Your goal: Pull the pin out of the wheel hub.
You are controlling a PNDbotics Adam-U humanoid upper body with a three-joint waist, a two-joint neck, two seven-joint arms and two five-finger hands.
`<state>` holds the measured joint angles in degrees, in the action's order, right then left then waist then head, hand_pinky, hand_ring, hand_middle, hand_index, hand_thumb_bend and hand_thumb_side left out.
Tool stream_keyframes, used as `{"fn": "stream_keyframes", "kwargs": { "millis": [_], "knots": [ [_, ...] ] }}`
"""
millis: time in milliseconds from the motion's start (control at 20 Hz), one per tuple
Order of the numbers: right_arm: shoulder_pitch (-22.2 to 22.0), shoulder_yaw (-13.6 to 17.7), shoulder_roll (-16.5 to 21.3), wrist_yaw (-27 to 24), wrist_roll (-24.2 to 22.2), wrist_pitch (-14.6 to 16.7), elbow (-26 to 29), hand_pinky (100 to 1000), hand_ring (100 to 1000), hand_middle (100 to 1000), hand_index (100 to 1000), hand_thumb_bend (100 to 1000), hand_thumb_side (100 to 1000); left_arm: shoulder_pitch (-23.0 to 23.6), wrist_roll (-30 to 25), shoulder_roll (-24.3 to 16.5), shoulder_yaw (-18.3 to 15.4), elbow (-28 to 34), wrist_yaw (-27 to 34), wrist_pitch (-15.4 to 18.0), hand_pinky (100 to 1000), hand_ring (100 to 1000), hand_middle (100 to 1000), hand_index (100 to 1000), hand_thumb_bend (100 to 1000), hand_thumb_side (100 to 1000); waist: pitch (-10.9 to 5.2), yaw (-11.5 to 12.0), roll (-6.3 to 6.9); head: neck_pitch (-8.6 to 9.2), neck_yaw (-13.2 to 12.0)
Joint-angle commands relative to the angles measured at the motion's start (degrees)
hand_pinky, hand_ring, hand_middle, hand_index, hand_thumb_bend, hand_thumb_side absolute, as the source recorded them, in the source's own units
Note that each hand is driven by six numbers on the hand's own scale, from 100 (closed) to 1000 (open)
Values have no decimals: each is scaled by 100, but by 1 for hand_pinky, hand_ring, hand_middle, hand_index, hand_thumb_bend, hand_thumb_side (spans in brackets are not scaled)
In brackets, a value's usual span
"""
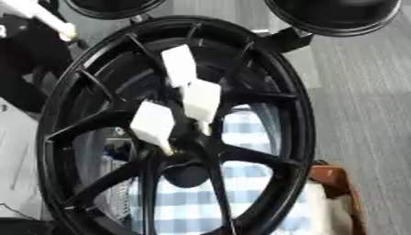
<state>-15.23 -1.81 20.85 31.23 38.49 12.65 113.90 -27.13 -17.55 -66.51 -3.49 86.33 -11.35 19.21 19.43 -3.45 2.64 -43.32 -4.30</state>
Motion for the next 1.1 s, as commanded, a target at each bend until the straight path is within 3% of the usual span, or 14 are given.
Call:
{"fn": "stream_keyframes", "kwargs": {
  "millis": [50, 250, 300, 350, 400, 650, 950, 1000, 1100],
  "knots": [
    [-35, 40, 10, 65, 55, -20, 69, 708, 481, 533, 707, 100, 486, 93, 290, -303, -413, -789, -23, -112, 689, 517, 377, 526, 100, 250, -109, 20, -19, -11, 48],
    [-45, 36, -13, 84, 72, -23, 69, 707, 481, 533, 707, 100, 486, 259, 352, -277, -520, -1384, 130, -29, 759, 618, 510, 675, 100, 247, -108, 45, -43, -4, 70],
    [-43, 31, -13, 81, 70, -24, 69, 707, 481, 533, 707, 100, 486, 301, 228, -267, -496, -1430, 186, 42, 829, 736, 626, 798, 100, 245, -107, 48, -48, -2, 68],
    [-42, 27, -11, 77, 65, -25, 69, 707, 481, 533, 707, 100, 486, 332, 54, -263, -475, -1462, 232, 108, 869, 802, 718, 855, 100, 244, -109, 50, -52, -2, 66],
    [-37, 25, -7, 72, 59, -23, 69, 707, 481, 533, 707, 100, 486, 348, -135, -262, -463, -1484, 254, 156, 895, 833, 756, 874, 100, 245, -111, 50, -55, 0, 62],
    [-37, 43, -8, 36, 51, -25, 69, 706, 480, 533, 707, 100, 486, 336, -728, -232, -473, -1461, 257, 251, 907, 851, 779, 886, 100, 245, -125, 36, -58, 5, 63],
    [-32, 54, 1, 6, 53, -32, 69, 705, 479, 533, 707, 100, 488, 296, -868, -205, -456, -1337, 273, 262, 897, 845, 778, 880, 100, 246, -141, 26, -33, -1, 56],
    [-32, 56, 2, 2, 54, -35, 69, 704, 479, 532, 707, 100, 489, 292, -854, -206, -464, -1332, 248, 248, 914, 865, 826, 903, 100, 232, -146, 25, -29, 0, 56],
    [-31, 63, 5, -5, 60, -33, 69, 704, 478, 532, 707, 100, 489, 289, -763, -208, -480, -1325, 157, 232, 927, 880, 828, 895, 100, 211, -151, 23, -24, 5, 57]
  ]
}}
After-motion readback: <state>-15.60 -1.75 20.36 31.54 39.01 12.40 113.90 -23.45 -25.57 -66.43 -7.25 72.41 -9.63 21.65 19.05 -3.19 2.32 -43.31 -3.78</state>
